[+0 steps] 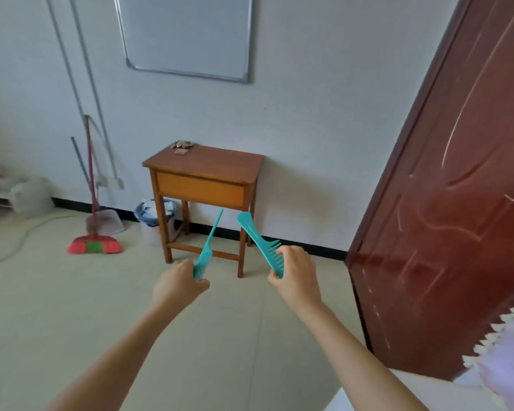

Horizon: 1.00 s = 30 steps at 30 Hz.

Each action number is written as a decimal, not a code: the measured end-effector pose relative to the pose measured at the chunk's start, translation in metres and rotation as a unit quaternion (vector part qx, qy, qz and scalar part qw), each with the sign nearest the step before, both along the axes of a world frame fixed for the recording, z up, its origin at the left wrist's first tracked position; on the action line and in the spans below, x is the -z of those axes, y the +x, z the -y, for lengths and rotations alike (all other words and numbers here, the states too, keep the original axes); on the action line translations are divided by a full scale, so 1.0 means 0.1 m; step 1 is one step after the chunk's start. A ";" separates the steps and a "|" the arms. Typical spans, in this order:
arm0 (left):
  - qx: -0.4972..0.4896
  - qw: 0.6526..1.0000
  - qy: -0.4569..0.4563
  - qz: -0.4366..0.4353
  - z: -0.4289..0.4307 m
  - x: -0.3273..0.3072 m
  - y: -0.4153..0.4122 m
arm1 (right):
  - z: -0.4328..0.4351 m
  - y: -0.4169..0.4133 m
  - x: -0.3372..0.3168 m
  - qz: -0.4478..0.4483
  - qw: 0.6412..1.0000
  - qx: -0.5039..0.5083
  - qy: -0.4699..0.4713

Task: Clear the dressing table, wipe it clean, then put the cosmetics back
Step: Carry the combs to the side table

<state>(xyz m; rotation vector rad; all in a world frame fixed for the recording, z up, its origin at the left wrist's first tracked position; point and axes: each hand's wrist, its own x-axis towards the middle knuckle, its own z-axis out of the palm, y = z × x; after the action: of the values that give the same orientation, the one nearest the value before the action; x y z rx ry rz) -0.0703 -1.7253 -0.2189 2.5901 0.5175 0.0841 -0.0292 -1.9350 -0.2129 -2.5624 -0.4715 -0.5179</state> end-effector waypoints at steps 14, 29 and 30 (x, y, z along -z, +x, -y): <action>-0.147 0.984 0.067 0.072 -2.71 -0.50 -0.35 | -2.71 0.44 -0.50 0.047 0.986 -0.155 -0.046; -0.124 0.990 0.058 0.043 -4.08 -0.34 -0.11 | -4.16 0.80 -0.45 -0.002 0.981 -0.194 -0.018; -0.121 0.990 0.059 0.041 -4.10 -0.33 -0.02 | -4.22 0.89 -0.44 -0.001 0.981 -0.195 -0.017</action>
<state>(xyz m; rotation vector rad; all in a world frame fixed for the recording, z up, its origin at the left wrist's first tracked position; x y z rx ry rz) -0.0724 -1.3148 -0.1864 2.6122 0.8169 0.3092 0.0596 -1.5133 -0.1687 -2.4114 -0.9611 -0.3659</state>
